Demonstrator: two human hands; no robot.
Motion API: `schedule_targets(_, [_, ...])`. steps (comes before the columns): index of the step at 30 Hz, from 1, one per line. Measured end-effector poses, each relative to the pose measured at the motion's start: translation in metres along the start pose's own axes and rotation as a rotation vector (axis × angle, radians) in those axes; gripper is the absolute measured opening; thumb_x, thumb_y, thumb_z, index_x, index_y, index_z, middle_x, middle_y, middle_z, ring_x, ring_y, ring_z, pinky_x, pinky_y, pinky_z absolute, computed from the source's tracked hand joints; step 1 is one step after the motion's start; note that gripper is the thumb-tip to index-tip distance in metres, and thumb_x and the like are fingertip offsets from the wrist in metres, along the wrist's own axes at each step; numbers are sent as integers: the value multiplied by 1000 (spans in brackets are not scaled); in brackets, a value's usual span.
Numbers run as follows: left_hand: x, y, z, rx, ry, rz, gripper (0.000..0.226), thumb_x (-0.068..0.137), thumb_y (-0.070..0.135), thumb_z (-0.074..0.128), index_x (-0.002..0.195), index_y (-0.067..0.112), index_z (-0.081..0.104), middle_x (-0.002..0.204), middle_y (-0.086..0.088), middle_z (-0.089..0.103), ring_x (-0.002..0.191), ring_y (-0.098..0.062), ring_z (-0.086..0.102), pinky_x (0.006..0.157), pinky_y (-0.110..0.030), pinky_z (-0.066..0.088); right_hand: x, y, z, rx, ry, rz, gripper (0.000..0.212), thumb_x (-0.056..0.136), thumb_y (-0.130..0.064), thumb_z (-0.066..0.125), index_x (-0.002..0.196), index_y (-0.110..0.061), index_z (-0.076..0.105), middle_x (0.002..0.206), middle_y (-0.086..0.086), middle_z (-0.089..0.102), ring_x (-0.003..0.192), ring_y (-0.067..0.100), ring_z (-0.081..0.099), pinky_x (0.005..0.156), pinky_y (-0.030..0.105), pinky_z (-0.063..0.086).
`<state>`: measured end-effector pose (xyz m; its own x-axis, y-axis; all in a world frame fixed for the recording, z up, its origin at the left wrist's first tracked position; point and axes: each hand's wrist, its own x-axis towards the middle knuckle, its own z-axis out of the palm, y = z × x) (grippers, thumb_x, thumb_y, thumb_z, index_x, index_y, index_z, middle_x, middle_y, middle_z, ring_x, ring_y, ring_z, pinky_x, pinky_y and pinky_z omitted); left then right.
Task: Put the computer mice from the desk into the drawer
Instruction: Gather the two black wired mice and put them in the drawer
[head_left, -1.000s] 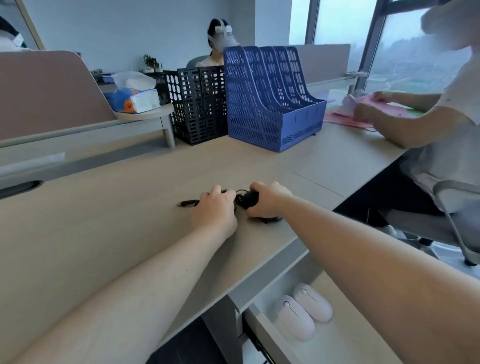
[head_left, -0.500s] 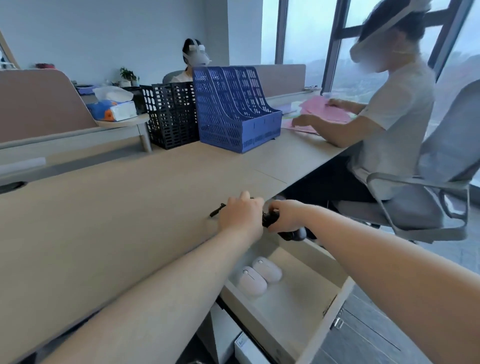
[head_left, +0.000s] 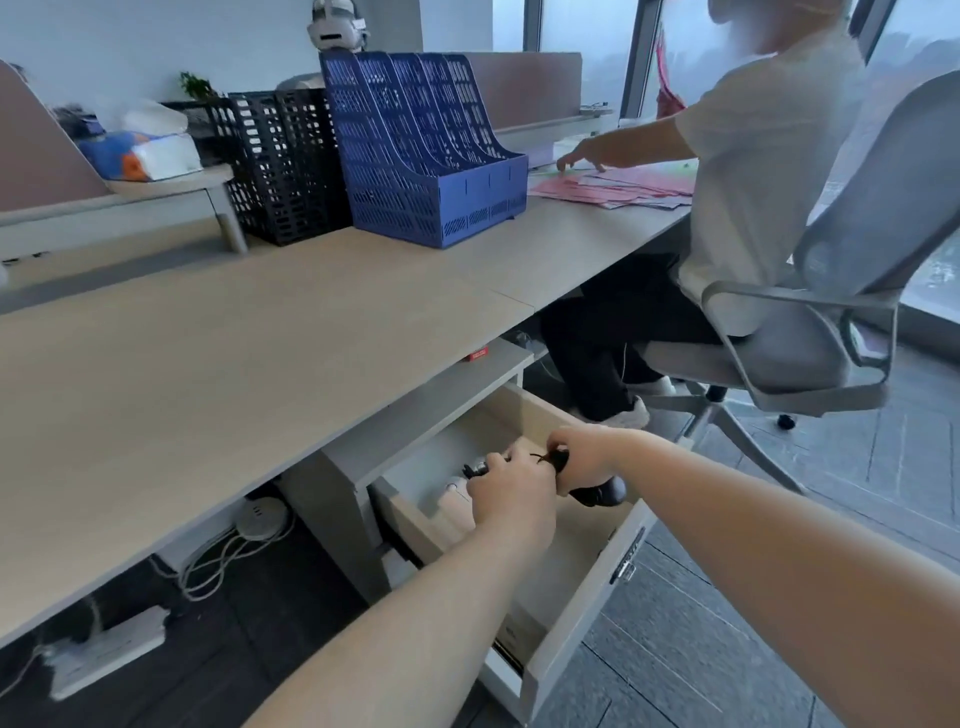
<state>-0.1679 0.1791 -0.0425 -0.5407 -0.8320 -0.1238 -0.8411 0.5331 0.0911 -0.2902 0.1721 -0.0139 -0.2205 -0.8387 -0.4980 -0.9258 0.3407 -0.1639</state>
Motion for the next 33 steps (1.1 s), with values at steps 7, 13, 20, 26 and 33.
schedule_targets(7, [15, 2, 46, -39, -63, -30, 37, 88, 6, 53, 122, 19, 52, 127, -8, 45, 120, -31, 38, 85, -46, 52, 28, 17, 34, 55, -99, 37, 62, 75, -34, 65, 133, -23, 44, 123, 9, 61, 107, 31, 64, 85, 39, 55])
schedule_targets(13, [20, 2, 84, -75, 23, -76, 36, 91, 13, 50, 126, 22, 50, 129, -7, 40, 121, -29, 35, 80, -41, 47, 49, 17, 55, 38, -62, 54, 55, 81, -35, 62, 131, -20, 48, 128, 14, 54, 111, 32, 58, 85, 37, 53])
schedule_targets(20, [31, -5, 97, -194, -163, -116, 43, 85, 30, 65, 124, 19, 52, 136, -10, 31, 130, -31, 23, 96, -45, 45, 61, 14, 71, 9, -32, 41, 61, 83, -36, 64, 136, -16, 42, 134, 18, 46, 119, 36, 52, 91, 37, 49])
schedule_targets(26, [40, -11, 99, -190, -249, -134, 43, 81, 27, 64, 122, 16, 54, 132, -13, 33, 127, -33, 32, 102, -41, 42, 68, 14, 81, 35, -62, 55, 75, 76, -40, 73, 140, -23, 37, 134, 17, 39, 116, 39, 52, 93, 39, 49])
schedule_targets(33, [42, -14, 103, -213, -207, -134, 41, 85, 24, 65, 123, 17, 53, 133, -11, 38, 124, -32, 37, 98, -40, 44, 74, 15, 83, 33, -76, 31, 71, 74, -36, 74, 136, -21, 43, 131, 16, 47, 112, 36, 58, 89, 37, 51])
